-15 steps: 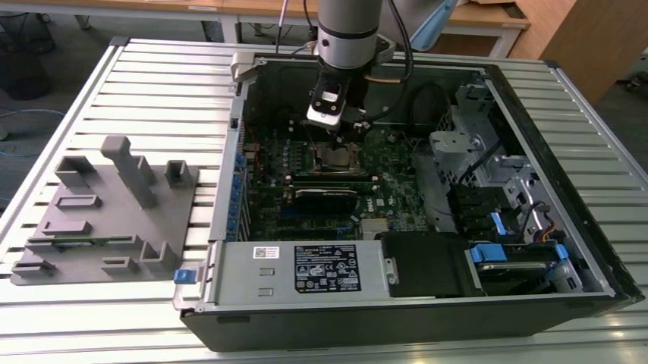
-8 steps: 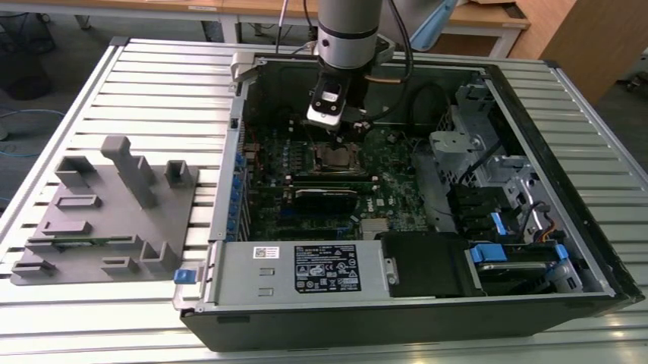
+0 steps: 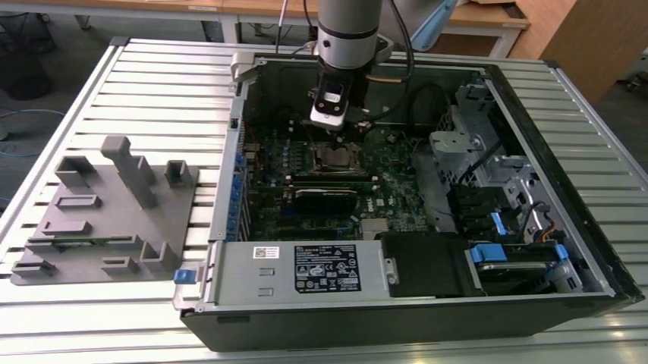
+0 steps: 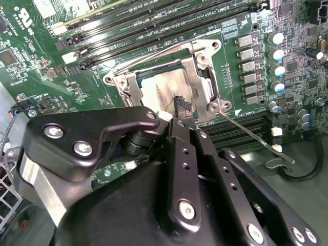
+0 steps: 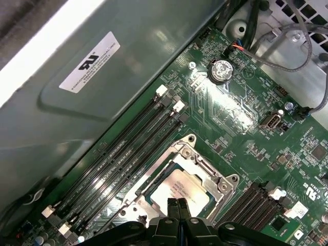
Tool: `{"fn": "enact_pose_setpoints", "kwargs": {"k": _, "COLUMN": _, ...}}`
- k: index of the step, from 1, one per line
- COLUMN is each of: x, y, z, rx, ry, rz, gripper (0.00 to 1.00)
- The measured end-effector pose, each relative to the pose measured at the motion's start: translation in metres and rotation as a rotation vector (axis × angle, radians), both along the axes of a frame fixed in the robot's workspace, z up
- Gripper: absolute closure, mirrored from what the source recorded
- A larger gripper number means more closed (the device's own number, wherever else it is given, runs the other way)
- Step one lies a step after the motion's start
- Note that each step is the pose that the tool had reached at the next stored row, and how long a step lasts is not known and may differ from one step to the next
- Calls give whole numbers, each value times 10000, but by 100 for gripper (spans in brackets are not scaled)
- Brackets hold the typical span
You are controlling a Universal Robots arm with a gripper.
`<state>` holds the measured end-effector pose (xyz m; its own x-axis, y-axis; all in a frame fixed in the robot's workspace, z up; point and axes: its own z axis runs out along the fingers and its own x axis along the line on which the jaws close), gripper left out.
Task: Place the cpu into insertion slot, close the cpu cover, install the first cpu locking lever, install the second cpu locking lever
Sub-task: 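Close the cpu cover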
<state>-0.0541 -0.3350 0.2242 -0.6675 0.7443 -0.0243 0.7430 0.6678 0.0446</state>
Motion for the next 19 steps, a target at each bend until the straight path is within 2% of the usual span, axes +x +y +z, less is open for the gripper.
{"fn": "enact_pose_setpoints", "kwargs": {"k": 13, "x": 0, "y": 0, "z": 0, "rx": 0, "ry": 0, "rz": 77, "gripper": 89}}
{"fn": "enact_pose_setpoints", "kwargs": {"k": 19, "x": 0, "y": 0, "z": 0, "rx": 0, "ry": 0, "rz": 272, "gripper": 89}}
